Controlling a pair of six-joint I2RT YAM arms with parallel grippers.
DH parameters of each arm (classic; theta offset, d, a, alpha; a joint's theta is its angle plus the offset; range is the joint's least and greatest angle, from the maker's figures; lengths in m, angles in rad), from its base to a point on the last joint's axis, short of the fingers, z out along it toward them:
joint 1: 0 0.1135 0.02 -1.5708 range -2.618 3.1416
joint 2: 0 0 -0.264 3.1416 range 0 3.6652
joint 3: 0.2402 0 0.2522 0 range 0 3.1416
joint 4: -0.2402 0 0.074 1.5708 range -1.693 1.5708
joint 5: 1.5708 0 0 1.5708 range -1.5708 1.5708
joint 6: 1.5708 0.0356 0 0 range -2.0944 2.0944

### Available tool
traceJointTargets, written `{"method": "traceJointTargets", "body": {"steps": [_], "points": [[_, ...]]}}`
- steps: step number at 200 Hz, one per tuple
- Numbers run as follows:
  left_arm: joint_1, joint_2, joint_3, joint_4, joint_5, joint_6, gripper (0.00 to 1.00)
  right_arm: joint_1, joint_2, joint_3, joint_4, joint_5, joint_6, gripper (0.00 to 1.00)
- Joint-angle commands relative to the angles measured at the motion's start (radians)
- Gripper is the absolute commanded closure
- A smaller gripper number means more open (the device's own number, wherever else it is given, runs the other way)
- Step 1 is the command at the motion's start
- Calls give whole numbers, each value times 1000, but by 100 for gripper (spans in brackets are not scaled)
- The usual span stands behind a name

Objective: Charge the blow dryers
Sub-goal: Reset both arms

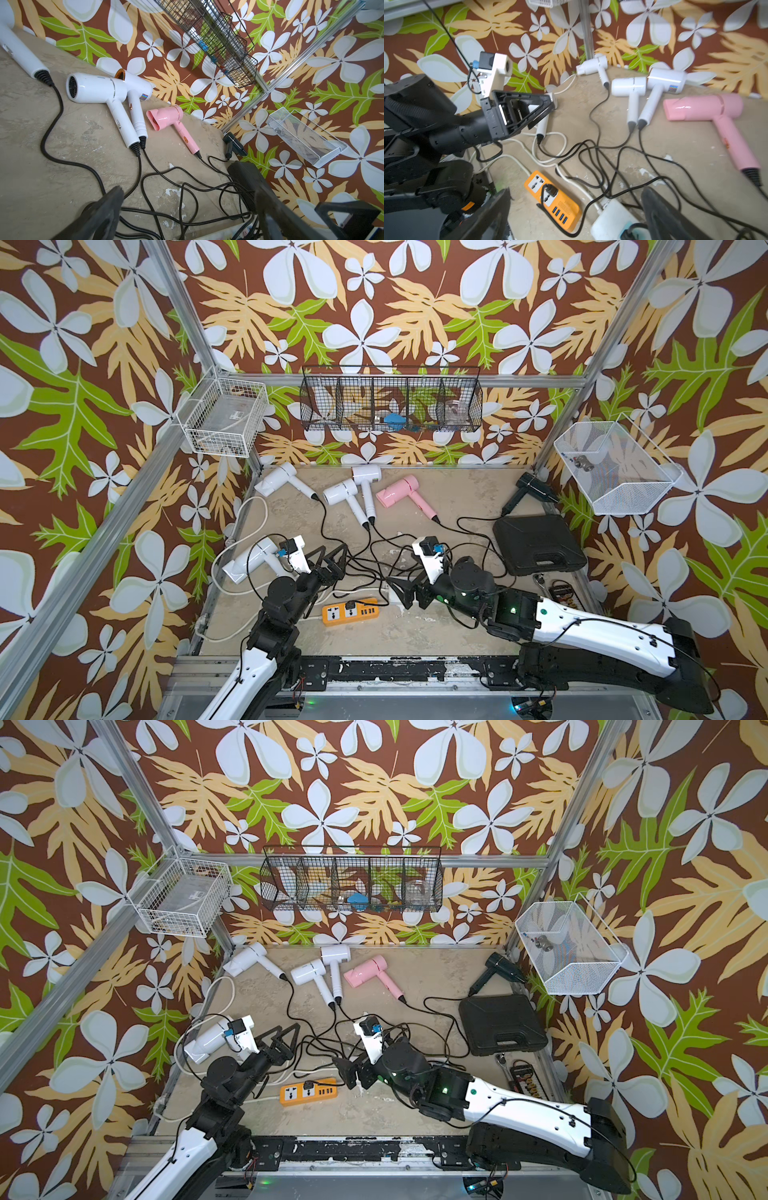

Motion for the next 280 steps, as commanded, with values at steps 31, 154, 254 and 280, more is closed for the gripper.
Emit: {"method": "traceJointTargets", "body": {"steps": [31,154,254,280], "points": [[-29,-63,23,-35,-114,76,0,-187,-194,-34,-92,182,-166,0],[23,291,229,-41,-563,298,0,-1001,-345,-423,356,-59,-145,0],[275,672,-23,568,-366,508,0,-1235,60,-645,878,-57,-52,0],[278,789,-22,719,-378,527,0,-1227,219,-631,974,-40,-51,0]]}}
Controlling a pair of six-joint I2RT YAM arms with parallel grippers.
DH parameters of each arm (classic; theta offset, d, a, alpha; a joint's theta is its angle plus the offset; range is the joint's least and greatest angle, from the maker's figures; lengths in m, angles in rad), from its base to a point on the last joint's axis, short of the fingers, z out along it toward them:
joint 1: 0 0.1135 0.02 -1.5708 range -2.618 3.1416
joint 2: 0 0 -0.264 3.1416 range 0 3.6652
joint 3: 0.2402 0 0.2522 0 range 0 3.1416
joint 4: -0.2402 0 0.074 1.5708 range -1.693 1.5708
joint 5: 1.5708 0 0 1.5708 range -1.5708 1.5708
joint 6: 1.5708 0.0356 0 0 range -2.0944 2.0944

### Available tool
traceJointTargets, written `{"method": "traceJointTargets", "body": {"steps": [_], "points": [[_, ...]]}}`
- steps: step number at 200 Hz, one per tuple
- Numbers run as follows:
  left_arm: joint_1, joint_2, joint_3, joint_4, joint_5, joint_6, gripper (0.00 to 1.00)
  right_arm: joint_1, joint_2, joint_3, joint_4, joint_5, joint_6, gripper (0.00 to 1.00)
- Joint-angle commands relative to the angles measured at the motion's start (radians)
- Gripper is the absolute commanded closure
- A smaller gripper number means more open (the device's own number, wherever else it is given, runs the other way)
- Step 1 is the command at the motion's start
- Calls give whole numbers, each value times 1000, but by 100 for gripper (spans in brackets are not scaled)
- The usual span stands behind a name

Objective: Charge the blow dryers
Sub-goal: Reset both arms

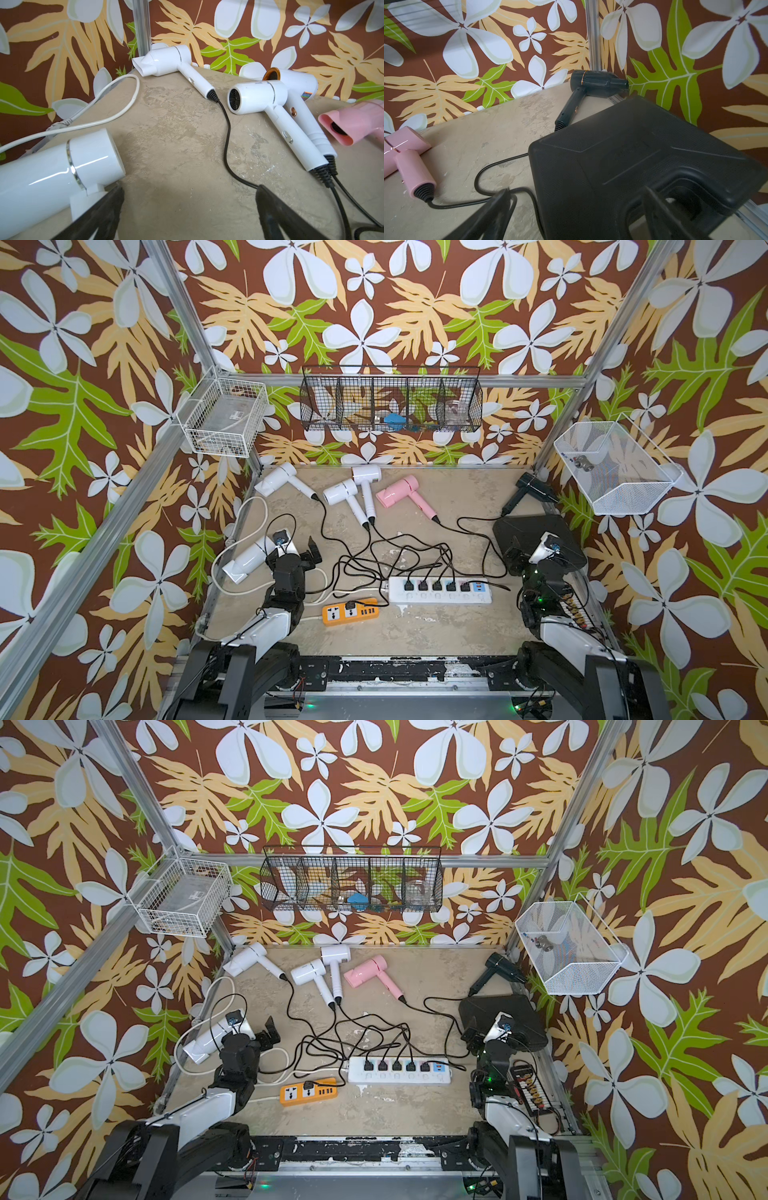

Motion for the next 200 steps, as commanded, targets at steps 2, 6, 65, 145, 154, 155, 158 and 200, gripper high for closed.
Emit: {"method": "traceJointTargets", "body": {"steps": [2,6,65,145,154,155,158,200], "points": [[4,77,18,238,17,59,0,8,118,12,174,32,7,0],[4,91,31,237,5,64,0,10,146,11,220,37,12,0],[9,227,76,306,-22,73,0,212,374,74,426,186,-262,0],[31,282,33,426,196,133,0,174,411,40,510,136,-229,0],[31,280,34,423,194,133,0,174,412,37,517,136,-230,0],[31,279,34,423,193,134,0,174,411,37,518,136,-231,0],[31,278,33,424,196,134,0,175,410,36,518,136,-230,0],[32,287,26,441,185,129,0,178,407,29,530,126,-236,0]]}}
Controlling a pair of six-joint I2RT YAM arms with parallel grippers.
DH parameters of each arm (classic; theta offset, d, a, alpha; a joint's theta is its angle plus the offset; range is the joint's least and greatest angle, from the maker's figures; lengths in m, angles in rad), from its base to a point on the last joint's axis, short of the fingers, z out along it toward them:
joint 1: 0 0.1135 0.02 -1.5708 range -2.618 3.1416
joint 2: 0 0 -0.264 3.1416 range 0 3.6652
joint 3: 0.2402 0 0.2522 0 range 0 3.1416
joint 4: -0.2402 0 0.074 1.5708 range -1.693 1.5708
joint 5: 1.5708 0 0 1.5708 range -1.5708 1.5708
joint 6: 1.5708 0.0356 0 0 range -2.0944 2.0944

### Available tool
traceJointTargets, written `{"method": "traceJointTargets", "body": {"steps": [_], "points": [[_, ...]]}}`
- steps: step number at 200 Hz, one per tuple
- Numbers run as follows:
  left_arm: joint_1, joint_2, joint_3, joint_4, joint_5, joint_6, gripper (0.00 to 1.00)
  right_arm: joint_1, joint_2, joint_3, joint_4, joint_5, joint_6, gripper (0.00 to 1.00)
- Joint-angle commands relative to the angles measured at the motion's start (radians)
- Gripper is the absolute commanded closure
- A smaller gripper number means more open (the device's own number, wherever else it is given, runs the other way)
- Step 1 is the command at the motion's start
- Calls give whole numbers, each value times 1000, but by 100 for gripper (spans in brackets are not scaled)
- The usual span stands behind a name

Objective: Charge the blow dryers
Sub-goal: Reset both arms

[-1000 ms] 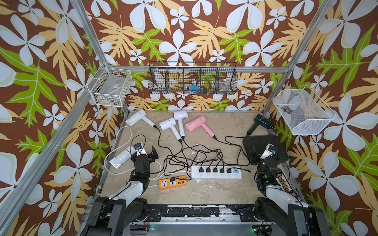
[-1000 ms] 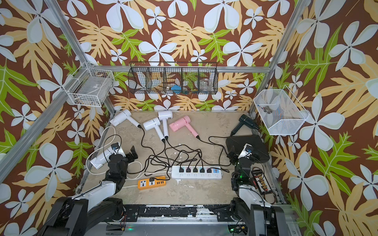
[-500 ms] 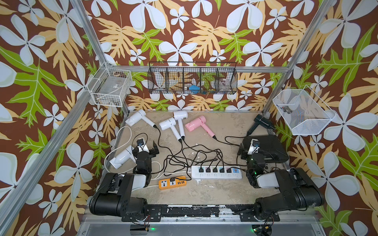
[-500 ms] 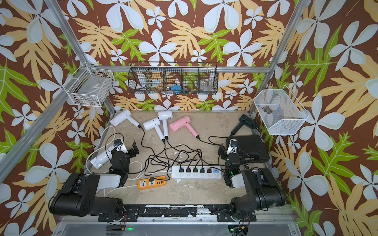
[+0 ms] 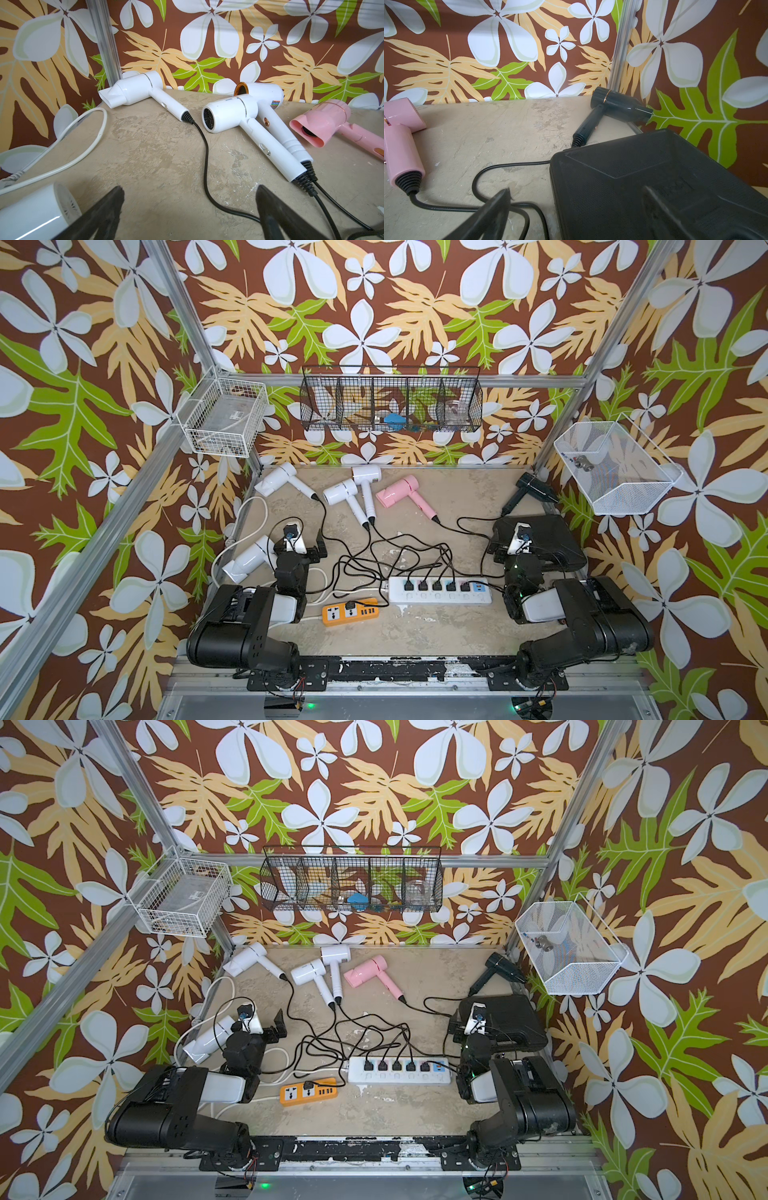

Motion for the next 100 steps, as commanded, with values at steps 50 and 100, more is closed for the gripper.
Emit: {"method": "traceJointTargets", "body": {"steps": [50,100], "points": [[1,2,-15,60,-58,-21,0,2,-3,-1,41,-9,-1,0],[-2,0,-15,58,-49,-13,0,2,-2,0,41,-9,-1,0]]}}
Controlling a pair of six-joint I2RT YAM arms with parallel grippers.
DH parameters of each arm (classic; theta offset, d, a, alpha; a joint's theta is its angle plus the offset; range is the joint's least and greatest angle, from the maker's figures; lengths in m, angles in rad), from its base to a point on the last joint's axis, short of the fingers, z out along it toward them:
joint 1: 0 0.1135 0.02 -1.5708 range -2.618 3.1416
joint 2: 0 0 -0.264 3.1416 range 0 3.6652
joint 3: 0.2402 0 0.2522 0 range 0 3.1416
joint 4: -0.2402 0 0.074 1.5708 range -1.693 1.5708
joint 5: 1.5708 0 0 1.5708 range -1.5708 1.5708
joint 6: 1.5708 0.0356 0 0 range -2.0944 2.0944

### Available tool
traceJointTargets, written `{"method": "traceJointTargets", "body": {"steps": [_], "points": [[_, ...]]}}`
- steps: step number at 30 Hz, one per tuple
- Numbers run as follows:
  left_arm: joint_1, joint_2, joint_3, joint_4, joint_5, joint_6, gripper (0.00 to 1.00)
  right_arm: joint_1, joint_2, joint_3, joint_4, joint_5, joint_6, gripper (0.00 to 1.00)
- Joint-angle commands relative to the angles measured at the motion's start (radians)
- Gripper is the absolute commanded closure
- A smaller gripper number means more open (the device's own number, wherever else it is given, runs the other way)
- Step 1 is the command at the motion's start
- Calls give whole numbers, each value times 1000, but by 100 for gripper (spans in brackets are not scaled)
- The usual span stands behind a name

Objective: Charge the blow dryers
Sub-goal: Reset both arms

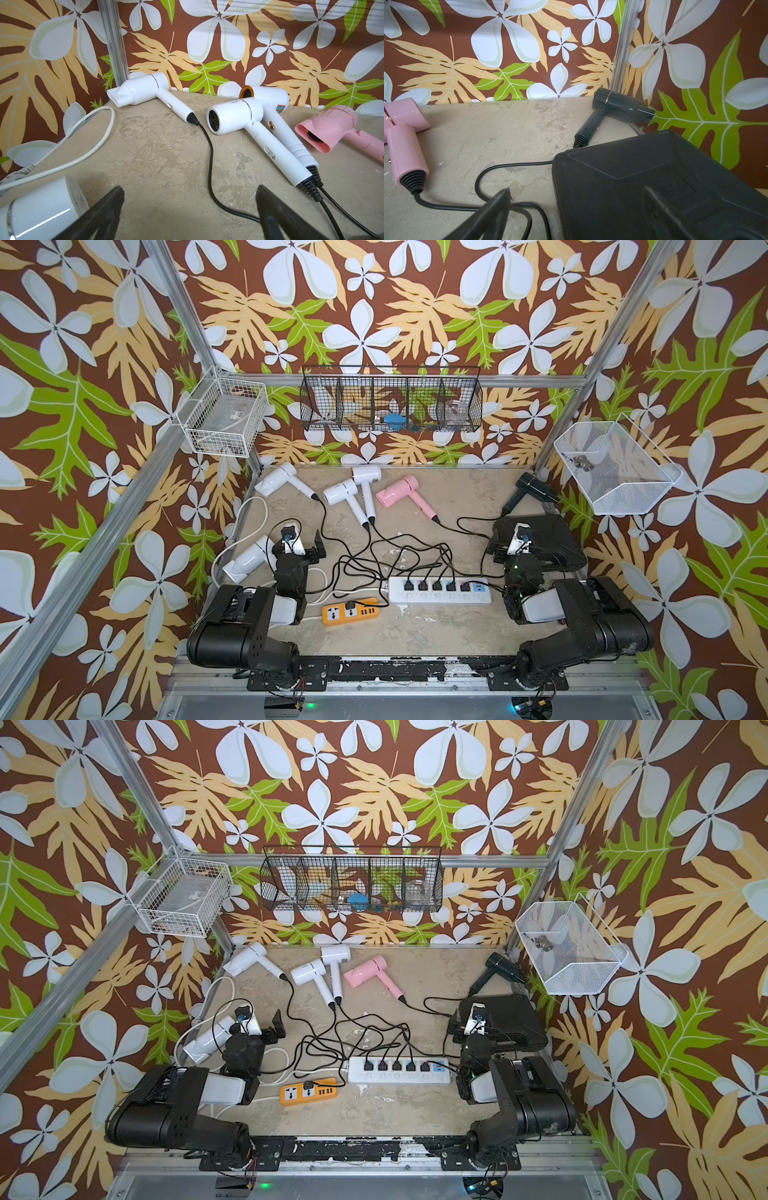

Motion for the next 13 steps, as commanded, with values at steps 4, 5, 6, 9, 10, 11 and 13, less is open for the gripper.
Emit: {"method": "traceJointTargets", "body": {"steps": [4,5,6,9,10,11,13], "points": [[-2,-1,1,29,-1,6,0,1,-2,-1,37,-2,0,0],[-2,-1,0,29,-2,6,0,2,-3,-1,36,-2,0,0],[-3,0,2,29,-1,7,0,1,-2,-1,36,-2,0,0],[-3,2,5,27,0,10,0,2,-3,1,36,-2,0,0],[-2,1,3,27,-1,9,0,1,-2,1,35,-2,0,0],[-2,1,3,27,-1,9,0,2,-3,-1,36,-2,0,0],[-2,-2,0,29,-1,7,0,1,-3,-1,36,-3,0,0]]}}
